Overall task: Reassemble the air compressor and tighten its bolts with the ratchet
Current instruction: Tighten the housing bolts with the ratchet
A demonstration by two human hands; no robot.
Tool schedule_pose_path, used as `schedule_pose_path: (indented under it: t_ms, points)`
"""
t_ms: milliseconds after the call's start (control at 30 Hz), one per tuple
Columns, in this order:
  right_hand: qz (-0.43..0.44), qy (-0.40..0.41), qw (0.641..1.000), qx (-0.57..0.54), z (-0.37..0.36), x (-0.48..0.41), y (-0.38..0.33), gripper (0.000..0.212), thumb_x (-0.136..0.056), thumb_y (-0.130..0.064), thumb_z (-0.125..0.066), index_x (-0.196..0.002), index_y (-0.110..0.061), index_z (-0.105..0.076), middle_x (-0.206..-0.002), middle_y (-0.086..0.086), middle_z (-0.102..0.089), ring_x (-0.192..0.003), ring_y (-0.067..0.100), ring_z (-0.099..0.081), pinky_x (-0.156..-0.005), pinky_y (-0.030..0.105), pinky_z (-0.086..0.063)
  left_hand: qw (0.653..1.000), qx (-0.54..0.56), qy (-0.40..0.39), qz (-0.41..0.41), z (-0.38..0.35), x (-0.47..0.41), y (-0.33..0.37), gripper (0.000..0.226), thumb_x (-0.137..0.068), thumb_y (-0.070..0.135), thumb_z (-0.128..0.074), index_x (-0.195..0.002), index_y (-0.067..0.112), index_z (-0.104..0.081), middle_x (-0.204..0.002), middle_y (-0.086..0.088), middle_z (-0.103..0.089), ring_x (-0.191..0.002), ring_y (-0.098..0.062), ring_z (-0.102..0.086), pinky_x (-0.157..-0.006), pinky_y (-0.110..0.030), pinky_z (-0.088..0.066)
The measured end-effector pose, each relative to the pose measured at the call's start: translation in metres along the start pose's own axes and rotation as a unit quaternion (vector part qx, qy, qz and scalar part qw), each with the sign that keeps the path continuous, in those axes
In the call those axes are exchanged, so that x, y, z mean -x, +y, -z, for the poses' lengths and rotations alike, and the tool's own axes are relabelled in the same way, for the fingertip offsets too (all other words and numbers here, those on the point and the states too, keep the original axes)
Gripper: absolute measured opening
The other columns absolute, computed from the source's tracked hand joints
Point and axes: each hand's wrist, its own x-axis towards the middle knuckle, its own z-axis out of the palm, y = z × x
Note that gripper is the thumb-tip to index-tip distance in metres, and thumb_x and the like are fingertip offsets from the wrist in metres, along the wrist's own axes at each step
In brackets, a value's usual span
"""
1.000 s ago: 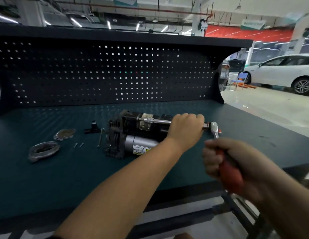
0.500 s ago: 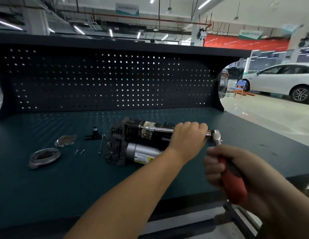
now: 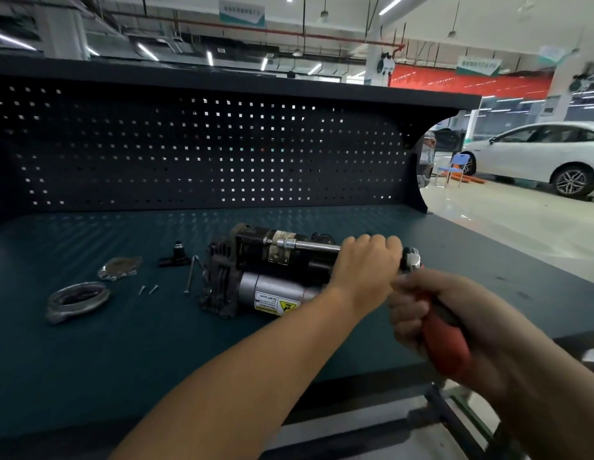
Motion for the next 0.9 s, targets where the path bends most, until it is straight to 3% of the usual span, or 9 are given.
schedule_pose_path:
  t_ms: [133, 267, 333, 400, 467, 567, 700, 767, 900]
  points:
    - [0.036, 0.049, 0.981, 0.185, 0.020, -0.009, 0.040, 0.009, -0.091, 0.000, -0.048, -0.085, -0.006, -0.048, -0.047, 0.002, -0.043, -0.036, 0.012, -0.041, -0.038, 0.024, -0.038, 0.998, 0.020, -0.061, 0.031, 0.006, -0.012, -0.003, 0.011, -0.086, 0.017, -0.051, -0.079, 0.014, -0.060, -0.081, -0.006, -0.064, -0.075, -0.032, -0.061, -0.055, -0.028, -0.030]
    - [0.093, 0.145, 0.927, 0.333, 0.039, -0.014, 0.060, 0.011, -0.093, -0.002, -0.049, -0.101, -0.010, -0.052, -0.058, 0.007, -0.046, -0.047, 0.019, -0.045, -0.052, 0.033, -0.040, 0.973, 0.115, -0.199, 0.031, 0.021, -0.027, -0.011, 0.027, -0.082, 0.029, -0.052, -0.058, 0.019, -0.045, -0.063, 0.003, -0.046, -0.061, -0.023, -0.049, -0.050, -0.026, -0.030]
    - [0.075, 0.091, 0.960, 0.255, 0.029, -0.010, 0.042, 0.012, -0.094, -0.004, -0.049, -0.083, -0.009, -0.049, -0.051, 0.003, -0.042, -0.039, 0.014, -0.040, -0.041, 0.026, -0.038, 0.979, 0.113, -0.165, 0.025, 0.022, -0.025, -0.014, 0.022, -0.082, 0.029, -0.056, -0.065, 0.018, -0.046, -0.070, 0.002, -0.054, -0.065, -0.024, -0.050, -0.051, -0.026, -0.029]
    - [0.035, 0.019, 0.996, 0.082, 0.014, -0.007, 0.013, 0.021, -0.086, -0.005, -0.050, -0.068, -0.012, -0.042, -0.045, -0.002, -0.037, -0.031, 0.008, -0.034, -0.030, 0.019, -0.033, 0.997, 0.052, -0.048, 0.021, 0.014, -0.012, -0.010, 0.009, -0.085, 0.024, -0.054, -0.081, 0.018, -0.049, -0.085, -0.002, -0.062, -0.076, -0.028, -0.055, -0.058, -0.030, -0.029]
    - [0.008, -0.027, 0.999, -0.029, 0.000, -0.001, -0.004, 0.016, -0.071, -0.007, -0.053, -0.066, -0.013, -0.039, -0.043, -0.003, -0.036, -0.028, 0.005, -0.034, -0.027, 0.017, -0.032, 0.999, 0.030, 0.005, 0.012, 0.007, -0.002, -0.002, 0.007, -0.088, 0.021, -0.050, -0.090, 0.014, -0.052, -0.090, -0.007, -0.065, -0.082, -0.031, -0.060, -0.060, -0.033, -0.028]
    - [0.049, 0.029, 0.994, 0.094, 0.007, -0.005, 0.026, 0.014, -0.084, 0.004, -0.048, -0.076, -0.008, -0.045, -0.045, 0.000, -0.041, -0.032, 0.010, -0.037, -0.032, 0.021, -0.034, 0.997, 0.046, -0.049, 0.033, 0.012, -0.013, -0.005, 0.014, -0.087, 0.023, -0.051, -0.076, 0.016, -0.056, -0.084, -0.009, -0.064, -0.070, -0.033, -0.056, -0.057, -0.030, -0.032]
    - [0.104, 0.141, 0.938, 0.300, 0.025, -0.011, 0.060, 0.002, -0.096, -0.005, -0.046, -0.095, -0.006, -0.047, -0.062, 0.009, -0.043, -0.041, 0.016, -0.042, -0.045, 0.028, -0.036, 0.971, 0.141, -0.189, 0.035, 0.023, -0.028, -0.016, 0.026, -0.081, 0.030, -0.054, -0.060, 0.015, -0.049, -0.067, 0.000, -0.053, -0.060, -0.024, -0.052, -0.050, -0.024, -0.031]
    - [0.082, 0.110, 0.957, 0.254, 0.020, -0.008, 0.047, 0.015, -0.099, -0.009, -0.043, -0.084, -0.008, -0.043, -0.057, 0.006, -0.041, -0.038, 0.014, -0.039, -0.039, 0.024, -0.035, 0.979, 0.123, -0.161, 0.033, 0.022, -0.023, -0.013, 0.022, -0.081, 0.027, -0.055, -0.063, 0.016, -0.048, -0.070, -0.001, -0.057, -0.063, -0.027, -0.052, -0.050, -0.026, -0.029]
    - [0.024, -0.013, 0.999, -0.018, -0.007, 0.006, -0.004, 0.026, -0.094, -0.003, -0.038, -0.070, -0.011, -0.039, -0.043, -0.003, -0.035, -0.029, 0.004, -0.033, -0.028, 0.015, -0.031, 0.998, 0.025, 0.018, 0.047, 0.009, -0.006, 0.000, 0.011, -0.081, 0.018, -0.058, -0.088, 0.016, -0.051, -0.086, -0.006, -0.064, -0.079, -0.030, -0.060, -0.059, -0.032, -0.028]
